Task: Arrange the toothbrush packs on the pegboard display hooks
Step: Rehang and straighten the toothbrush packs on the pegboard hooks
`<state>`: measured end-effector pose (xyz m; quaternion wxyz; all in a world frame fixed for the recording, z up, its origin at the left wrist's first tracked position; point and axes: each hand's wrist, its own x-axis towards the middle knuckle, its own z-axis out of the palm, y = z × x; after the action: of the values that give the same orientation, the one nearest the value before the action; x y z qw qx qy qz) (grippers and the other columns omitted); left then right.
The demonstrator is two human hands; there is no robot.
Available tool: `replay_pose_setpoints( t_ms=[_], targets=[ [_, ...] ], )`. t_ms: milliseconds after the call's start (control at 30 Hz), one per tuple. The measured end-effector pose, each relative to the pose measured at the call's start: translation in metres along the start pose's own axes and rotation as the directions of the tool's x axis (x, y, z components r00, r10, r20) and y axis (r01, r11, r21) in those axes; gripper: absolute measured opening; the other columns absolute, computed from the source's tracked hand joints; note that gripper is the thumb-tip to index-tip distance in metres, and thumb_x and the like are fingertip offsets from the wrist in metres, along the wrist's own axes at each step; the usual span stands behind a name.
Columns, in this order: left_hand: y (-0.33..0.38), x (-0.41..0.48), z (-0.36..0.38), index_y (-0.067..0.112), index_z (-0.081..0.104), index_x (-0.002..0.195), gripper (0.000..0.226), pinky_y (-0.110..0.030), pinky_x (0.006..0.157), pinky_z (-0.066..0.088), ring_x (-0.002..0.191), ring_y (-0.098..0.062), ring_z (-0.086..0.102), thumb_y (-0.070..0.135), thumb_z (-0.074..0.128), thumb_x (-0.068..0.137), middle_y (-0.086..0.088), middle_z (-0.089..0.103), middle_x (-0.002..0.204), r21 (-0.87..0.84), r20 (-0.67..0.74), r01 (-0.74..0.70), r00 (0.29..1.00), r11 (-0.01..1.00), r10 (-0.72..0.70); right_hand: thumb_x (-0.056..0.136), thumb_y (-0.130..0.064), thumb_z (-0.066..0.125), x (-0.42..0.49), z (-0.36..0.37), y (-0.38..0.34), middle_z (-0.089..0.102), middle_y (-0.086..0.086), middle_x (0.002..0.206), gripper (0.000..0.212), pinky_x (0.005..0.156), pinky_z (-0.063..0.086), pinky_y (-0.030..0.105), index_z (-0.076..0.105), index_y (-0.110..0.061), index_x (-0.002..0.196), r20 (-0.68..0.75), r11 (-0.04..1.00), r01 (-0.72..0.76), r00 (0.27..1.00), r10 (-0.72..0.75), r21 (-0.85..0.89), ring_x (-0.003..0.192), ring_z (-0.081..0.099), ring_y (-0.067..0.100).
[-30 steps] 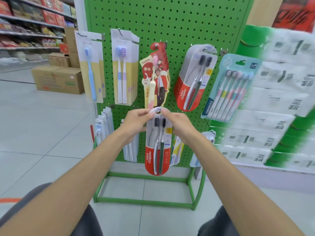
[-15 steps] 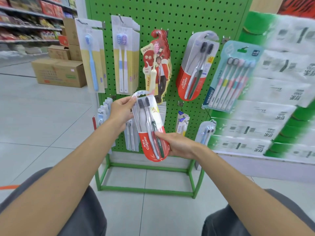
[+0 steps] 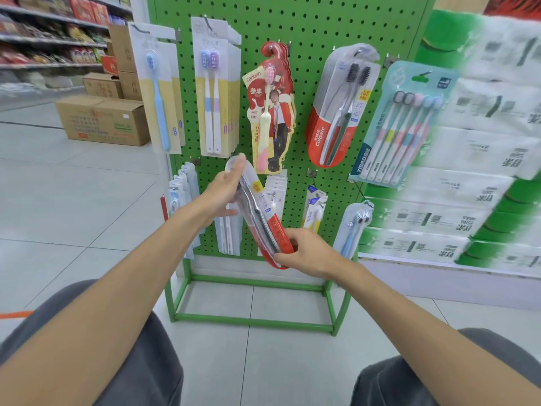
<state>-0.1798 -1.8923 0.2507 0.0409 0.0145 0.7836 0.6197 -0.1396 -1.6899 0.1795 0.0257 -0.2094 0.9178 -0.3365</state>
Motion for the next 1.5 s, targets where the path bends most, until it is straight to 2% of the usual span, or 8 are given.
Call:
replay_pose_setpoints(
  t_ms=[100,200,267,467,633,867,1133,1500],
  targets=[
    [-0.005,0.004,-0.003,0.017,0.052,0.125,0.064,-0.039,0.086,0.059,0.104,-0.020,0.063,0.065,0.060,0.084,-0.002,0.062,0.114,-0.182,0.042,0.055,0.998,0.982,-0.048,0.089,-0.018,0.056,0.000,0.004,0.000,0.046,-0.004,0.068,0.013,0.060,0.043,0.036,0.053,-0.031,0.091,-0.014,0.996,0.035,0.999,-0.036,-0.085,0.059,0.041,0.014],
    [-0.007,0.009,-0.002,0.013,0.048,0.115,0.041,-0.041,0.081,0.060,0.087,-0.020,0.067,0.045,0.061,0.093,-0.001,0.058,0.094,-0.279,0.009,0.002,1.000,0.960,0.000,0.095,-0.010,0.048,0.002,0.007,-0.001,0.053,-0.009,0.096,0.057,0.080,0.058,0.037,0.038,-0.042,0.142,0.056,0.983,-0.064,0.997,0.055,0.173,0.078,0.052,0.011],
    [-0.006,0.006,0.001,0.013,0.044,0.119,0.032,-0.040,0.078,0.061,0.075,-0.017,0.064,0.036,0.053,0.098,0.000,0.049,0.088,-0.279,-0.034,-0.029,0.999,0.960,0.020,0.094,-0.010,0.057,0.003,0.008,-0.003,0.050,-0.009,0.112,0.066,0.088,0.057,0.039,0.031,-0.035,0.150,0.101,0.935,-0.137,0.989,0.109,0.328,0.089,0.055,0.007],
    [-0.006,0.005,0.001,0.014,0.045,0.130,0.029,-0.030,0.067,0.056,0.093,-0.015,0.066,0.020,0.033,0.104,-0.005,0.067,0.111,-0.217,-0.136,-0.118,0.987,0.969,0.089,0.087,-0.011,0.071,0.003,0.001,-0.007,0.066,0.007,0.123,0.062,0.092,0.056,0.038,0.038,-0.033,0.135,0.292,0.615,-0.337,0.940,0.176,0.713,0.110,0.067,0.022],
    [-0.009,0.003,0.003,0.019,0.057,0.121,0.026,-0.030,0.071,0.058,0.096,-0.012,0.068,0.020,0.035,0.107,-0.001,0.070,0.115,-0.218,-0.063,-0.122,0.992,0.968,0.110,0.087,0.002,0.067,0.005,0.004,-0.002,0.071,0.009,0.116,0.032,0.091,0.057,0.036,0.062,-0.011,0.116,0.291,0.741,-0.340,0.935,0.202,0.579,0.105,0.069,0.022],
    [-0.012,0.001,0.015,0.021,0.055,0.126,0.027,-0.030,0.071,0.056,0.098,-0.013,0.066,0.020,0.035,0.107,-0.001,0.069,0.115,-0.165,0.001,-0.089,0.996,0.982,0.090,0.093,-0.007,0.064,0.004,0.005,-0.001,0.070,0.009,0.117,0.029,0.086,0.057,0.028,0.063,-0.003,0.121,0.318,0.782,-0.369,0.920,0.230,0.502,0.100,0.069,0.018],
    [-0.022,-0.008,0.028,0.022,0.056,0.129,0.030,-0.030,0.073,0.056,0.106,-0.016,0.067,0.025,0.036,0.107,0.000,0.069,0.119,-0.044,0.223,-0.017,0.974,0.999,0.027,0.097,-0.012,0.058,0.009,-0.026,-0.004,0.073,0.005,0.111,0.023,0.073,0.057,0.021,0.063,-0.006,0.119,0.094,0.725,-0.277,0.955,0.283,0.631,0.094,0.071,0.013],
    [-0.025,-0.009,0.034,0.023,0.056,0.128,0.029,-0.029,0.072,0.055,0.101,-0.013,0.068,0.025,0.036,0.107,0.001,0.070,0.116,-0.042,0.250,0.009,0.968,0.999,0.002,0.098,-0.022,0.057,0.013,-0.039,-0.001,0.073,0.014,0.105,0.017,0.071,0.056,0.026,0.064,-0.007,0.102,-0.156,0.721,-0.165,0.921,0.357,0.673,0.083,0.069,0.020]
  ],
)
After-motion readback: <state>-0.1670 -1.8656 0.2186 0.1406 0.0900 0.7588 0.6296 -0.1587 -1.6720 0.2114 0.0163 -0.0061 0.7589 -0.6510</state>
